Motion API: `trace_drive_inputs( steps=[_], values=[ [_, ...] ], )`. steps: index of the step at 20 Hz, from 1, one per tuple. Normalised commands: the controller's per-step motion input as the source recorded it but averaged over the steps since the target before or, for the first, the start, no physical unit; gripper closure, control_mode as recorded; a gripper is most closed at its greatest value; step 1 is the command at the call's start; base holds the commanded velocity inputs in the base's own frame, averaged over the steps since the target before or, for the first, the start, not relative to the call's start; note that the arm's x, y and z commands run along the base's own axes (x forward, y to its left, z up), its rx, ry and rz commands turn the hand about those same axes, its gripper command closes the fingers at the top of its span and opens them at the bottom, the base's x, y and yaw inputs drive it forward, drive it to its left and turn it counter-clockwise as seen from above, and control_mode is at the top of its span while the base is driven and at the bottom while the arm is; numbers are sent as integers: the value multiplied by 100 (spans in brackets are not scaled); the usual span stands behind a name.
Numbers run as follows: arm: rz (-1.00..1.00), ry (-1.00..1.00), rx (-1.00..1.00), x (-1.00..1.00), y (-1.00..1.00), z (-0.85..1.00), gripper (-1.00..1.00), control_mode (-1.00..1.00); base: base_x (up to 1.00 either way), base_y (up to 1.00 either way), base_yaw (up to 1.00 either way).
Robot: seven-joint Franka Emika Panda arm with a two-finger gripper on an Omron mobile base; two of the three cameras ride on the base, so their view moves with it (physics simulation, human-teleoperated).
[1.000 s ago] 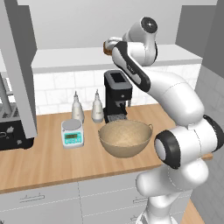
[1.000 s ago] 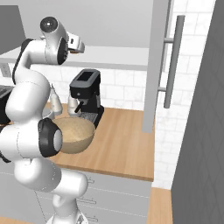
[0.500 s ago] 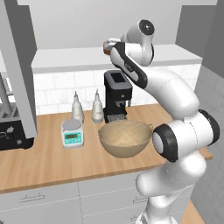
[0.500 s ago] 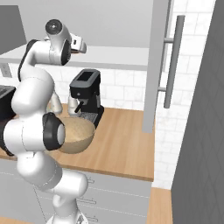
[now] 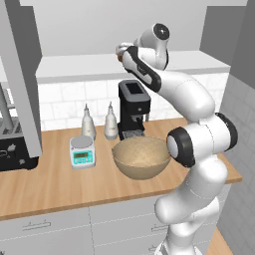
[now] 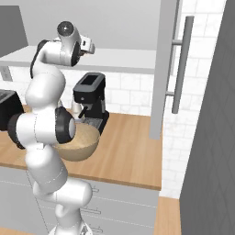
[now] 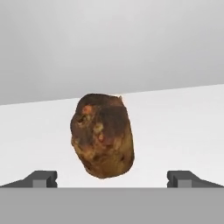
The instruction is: Open the cabinet, pick up the bread from the cabinet and place it in the basket. Then move the basket to the dining counter.
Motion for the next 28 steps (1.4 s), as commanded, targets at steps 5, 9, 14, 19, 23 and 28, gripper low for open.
trace_drive_inputs(
  steps=[5, 9, 14, 19, 23, 28],
  values=[
    [2, 0, 0, 38, 20, -5, -100, -100, 0, 0, 0],
    [3, 0, 0, 43, 7, -12, -100, -100, 0, 0, 0],
    [3, 0, 0, 24, 0, -4, -100, -100, 0, 0, 0],
    [3, 0, 0, 5, 0, -5, -100, -100, 0, 0, 0],
    [1, 0, 0, 0, 0, -32, 100, -100, 0, 0, 0],
    [2, -10, 0, -1, 0, -35, 100, -100, 0, 0, 0]
  ],
)
